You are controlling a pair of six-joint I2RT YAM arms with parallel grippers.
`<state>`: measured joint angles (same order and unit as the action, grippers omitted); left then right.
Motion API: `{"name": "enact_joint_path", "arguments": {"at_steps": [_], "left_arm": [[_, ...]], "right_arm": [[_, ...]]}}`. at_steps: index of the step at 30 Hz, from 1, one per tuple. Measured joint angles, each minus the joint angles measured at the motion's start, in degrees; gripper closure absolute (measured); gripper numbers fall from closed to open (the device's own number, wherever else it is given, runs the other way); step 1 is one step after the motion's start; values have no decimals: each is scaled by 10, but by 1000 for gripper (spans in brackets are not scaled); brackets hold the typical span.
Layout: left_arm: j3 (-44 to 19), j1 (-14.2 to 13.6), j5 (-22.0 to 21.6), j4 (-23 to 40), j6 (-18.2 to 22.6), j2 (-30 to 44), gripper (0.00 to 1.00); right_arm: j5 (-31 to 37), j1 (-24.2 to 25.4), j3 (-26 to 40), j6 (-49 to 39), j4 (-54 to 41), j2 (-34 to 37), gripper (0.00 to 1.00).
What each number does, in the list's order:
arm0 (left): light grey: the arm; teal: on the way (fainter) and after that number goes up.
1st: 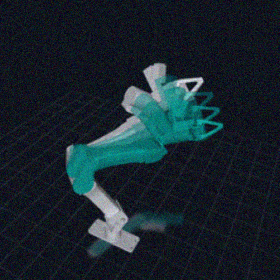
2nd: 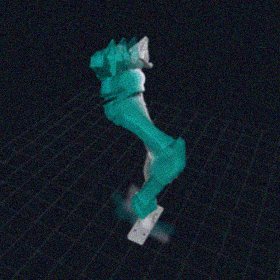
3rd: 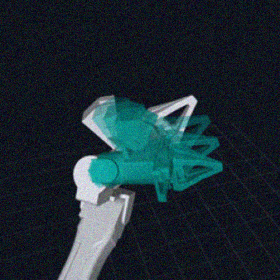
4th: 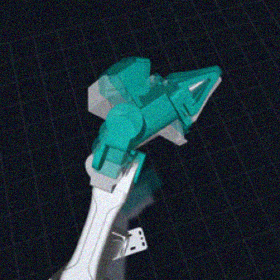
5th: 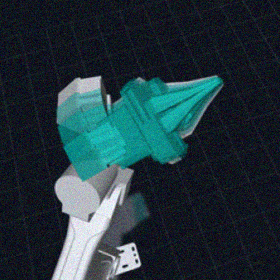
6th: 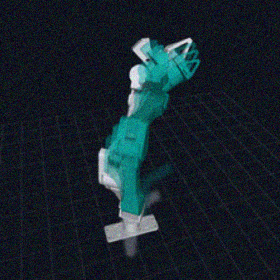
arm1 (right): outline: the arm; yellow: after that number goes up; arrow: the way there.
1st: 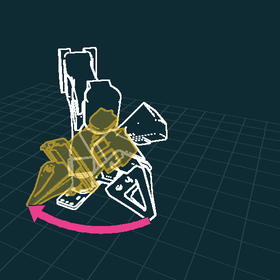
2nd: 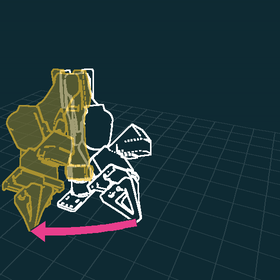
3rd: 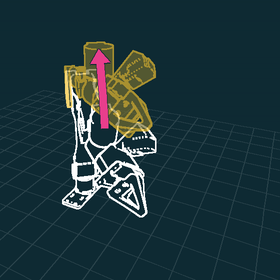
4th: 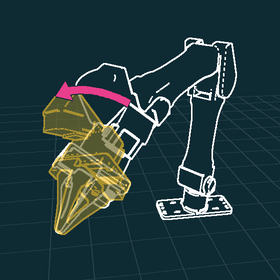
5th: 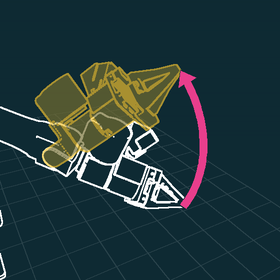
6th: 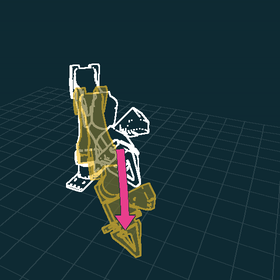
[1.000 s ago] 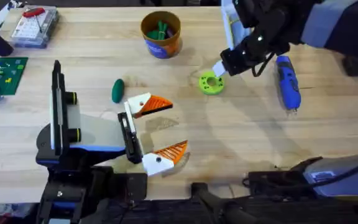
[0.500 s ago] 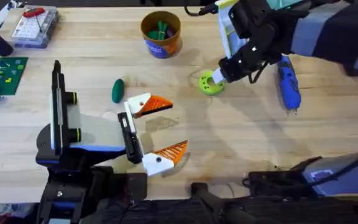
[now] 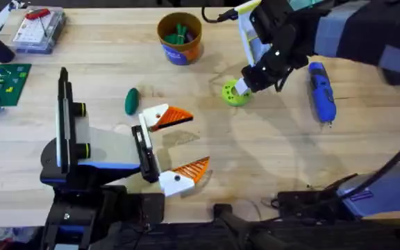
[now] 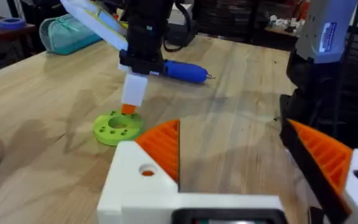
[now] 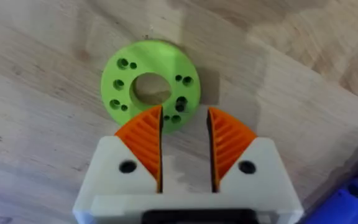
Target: Pick up the gripper from the table and insert it into the empty holder that is missing its gripper. Then pick up a screw, insert it into the mounting hole, and use the screwdriver to tighten it. Finally, clean up the table by picking up the vegetable and placing it into the bucket.
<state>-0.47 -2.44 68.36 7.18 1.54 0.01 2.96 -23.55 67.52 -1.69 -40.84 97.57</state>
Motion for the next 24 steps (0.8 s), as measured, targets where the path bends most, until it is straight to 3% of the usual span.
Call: {"name": "enact_joint_path", "arguments": {"at_steps": [24], "left_arm": [[0,0,0,0,0,0,6]], "right_arm": [[0,0,18,-4,-2,32,639]]}}
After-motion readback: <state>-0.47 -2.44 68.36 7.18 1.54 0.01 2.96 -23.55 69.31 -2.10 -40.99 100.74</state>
